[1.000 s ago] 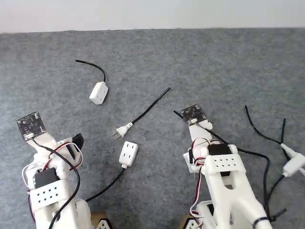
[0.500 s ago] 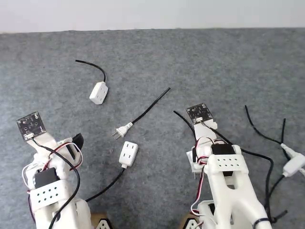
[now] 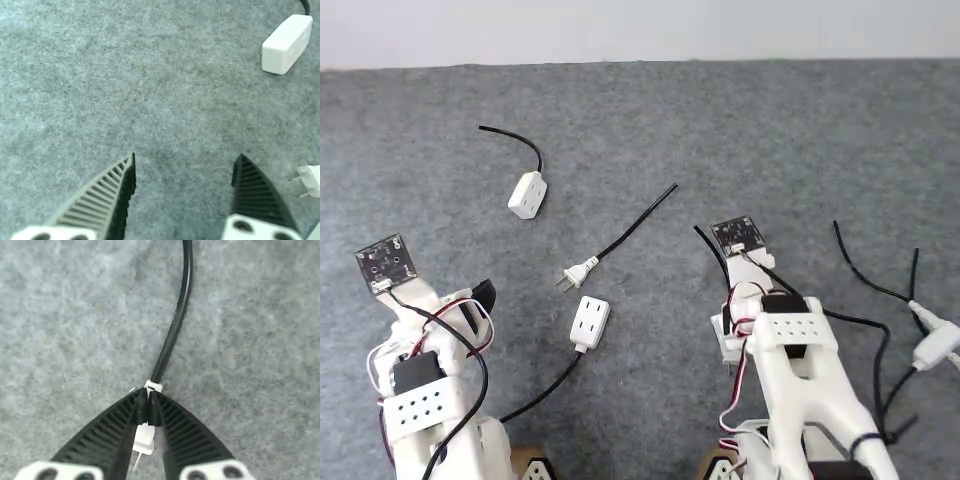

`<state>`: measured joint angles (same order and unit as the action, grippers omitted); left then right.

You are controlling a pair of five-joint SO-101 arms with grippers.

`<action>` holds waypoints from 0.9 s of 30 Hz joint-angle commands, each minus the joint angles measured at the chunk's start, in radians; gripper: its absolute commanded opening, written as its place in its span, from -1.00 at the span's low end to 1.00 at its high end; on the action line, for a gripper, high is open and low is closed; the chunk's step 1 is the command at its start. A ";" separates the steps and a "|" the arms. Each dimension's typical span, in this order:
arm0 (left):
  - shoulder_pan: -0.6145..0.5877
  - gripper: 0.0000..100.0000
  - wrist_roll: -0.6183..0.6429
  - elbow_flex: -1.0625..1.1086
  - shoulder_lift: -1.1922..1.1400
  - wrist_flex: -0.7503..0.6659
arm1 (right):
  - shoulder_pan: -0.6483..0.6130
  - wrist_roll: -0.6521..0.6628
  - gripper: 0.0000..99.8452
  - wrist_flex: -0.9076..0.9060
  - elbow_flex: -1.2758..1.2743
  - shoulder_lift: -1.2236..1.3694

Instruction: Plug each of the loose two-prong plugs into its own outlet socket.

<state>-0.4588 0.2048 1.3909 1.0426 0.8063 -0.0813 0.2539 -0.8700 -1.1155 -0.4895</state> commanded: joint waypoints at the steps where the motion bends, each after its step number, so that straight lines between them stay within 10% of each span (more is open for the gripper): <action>1: -0.005 -0.41 -0.003 -0.010 0.009 -0.025 | 0.005 -0.006 -0.97 0.001 0.044 0.010; 27: -0.003 -0.41 -0.003 -0.010 0.011 -0.026 | -0.041 -0.078 -0.73 -0.054 0.112 0.010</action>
<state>-0.4588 0.2048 1.3909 1.0426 0.8063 -0.0905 0.1895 -0.9068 -1.0618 -0.4818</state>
